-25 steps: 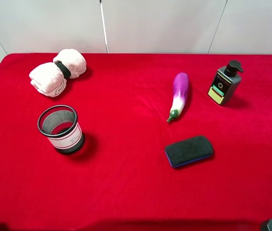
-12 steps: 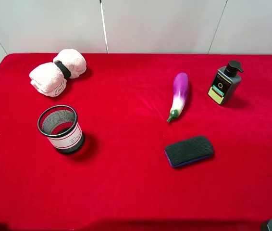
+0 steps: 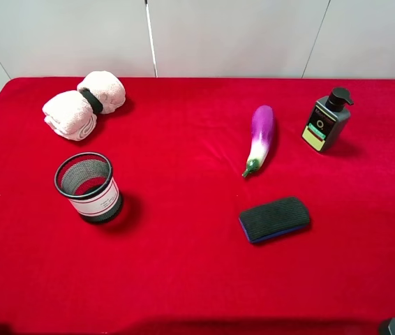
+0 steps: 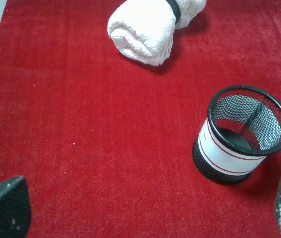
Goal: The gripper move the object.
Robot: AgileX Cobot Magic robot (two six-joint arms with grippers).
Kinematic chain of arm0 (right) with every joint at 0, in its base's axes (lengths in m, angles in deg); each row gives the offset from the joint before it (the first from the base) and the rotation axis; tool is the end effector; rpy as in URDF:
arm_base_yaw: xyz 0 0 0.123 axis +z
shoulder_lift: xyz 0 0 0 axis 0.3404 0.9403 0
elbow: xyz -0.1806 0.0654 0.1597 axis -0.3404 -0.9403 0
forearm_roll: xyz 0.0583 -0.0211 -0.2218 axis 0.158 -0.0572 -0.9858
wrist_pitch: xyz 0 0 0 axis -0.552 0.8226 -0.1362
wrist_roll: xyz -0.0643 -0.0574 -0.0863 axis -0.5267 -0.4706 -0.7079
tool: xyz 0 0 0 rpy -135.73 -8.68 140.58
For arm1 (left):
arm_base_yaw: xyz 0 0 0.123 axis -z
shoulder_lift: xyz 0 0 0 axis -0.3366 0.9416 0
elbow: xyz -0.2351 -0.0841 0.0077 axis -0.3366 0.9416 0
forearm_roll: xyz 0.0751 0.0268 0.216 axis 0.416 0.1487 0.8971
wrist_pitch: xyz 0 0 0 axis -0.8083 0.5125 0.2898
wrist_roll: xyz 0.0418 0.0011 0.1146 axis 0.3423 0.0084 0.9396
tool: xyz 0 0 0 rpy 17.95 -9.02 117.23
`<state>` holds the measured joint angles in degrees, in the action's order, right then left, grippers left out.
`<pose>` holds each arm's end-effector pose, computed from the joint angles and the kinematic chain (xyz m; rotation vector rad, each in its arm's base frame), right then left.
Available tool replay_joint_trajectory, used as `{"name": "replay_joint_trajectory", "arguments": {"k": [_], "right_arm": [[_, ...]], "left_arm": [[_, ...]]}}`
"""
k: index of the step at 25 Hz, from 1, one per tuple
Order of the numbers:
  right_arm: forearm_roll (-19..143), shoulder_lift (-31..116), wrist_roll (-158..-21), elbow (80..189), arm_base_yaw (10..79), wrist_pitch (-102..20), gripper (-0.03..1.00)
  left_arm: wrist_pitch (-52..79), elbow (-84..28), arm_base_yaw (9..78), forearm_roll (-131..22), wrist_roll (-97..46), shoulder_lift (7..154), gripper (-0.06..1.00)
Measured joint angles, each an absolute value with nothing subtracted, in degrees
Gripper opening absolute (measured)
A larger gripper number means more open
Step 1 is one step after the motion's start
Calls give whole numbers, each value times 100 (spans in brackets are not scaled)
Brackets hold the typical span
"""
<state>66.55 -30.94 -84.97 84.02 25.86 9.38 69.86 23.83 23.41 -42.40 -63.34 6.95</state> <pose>0.0348 0.0264 0.2617 -0.4288 1.9413 0.1166 0.0401 -0.0053 0.2493 -0.0027 2.0515 -0.1127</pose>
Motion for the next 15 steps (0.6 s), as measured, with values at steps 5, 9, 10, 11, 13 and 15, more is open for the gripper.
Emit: {"name": "replay_joint_trajectory", "arguments": {"k": [5, 9, 10, 11, 13, 15], "right_arm": [[6762, -3121, -8497, 8354, 2586, 952, 69], [6781, -3121, -8497, 8345, 2586, 960, 69], [6786, -3121, -8497, 8345, 2586, 960, 69], [6793, -3121, -8497, 8345, 2586, 960, 69], [6793, -3121, -8497, 8345, 2586, 960, 69], [6793, -3121, -8497, 8345, 2586, 960, 69]], "left_arm": [[6986, 2383, 2341, -4240, -6334, 695, 98], [6986, 2383, 2341, -4240, -6334, 695, 98], [6986, 2383, 2341, -4240, -6334, 695, 98], [6986, 2383, 2341, -4240, -6334, 695, 98], [6986, 2383, 2341, -4240, -6334, 695, 98], [6986, 2383, 2341, -4240, -6334, 695, 98]]}}
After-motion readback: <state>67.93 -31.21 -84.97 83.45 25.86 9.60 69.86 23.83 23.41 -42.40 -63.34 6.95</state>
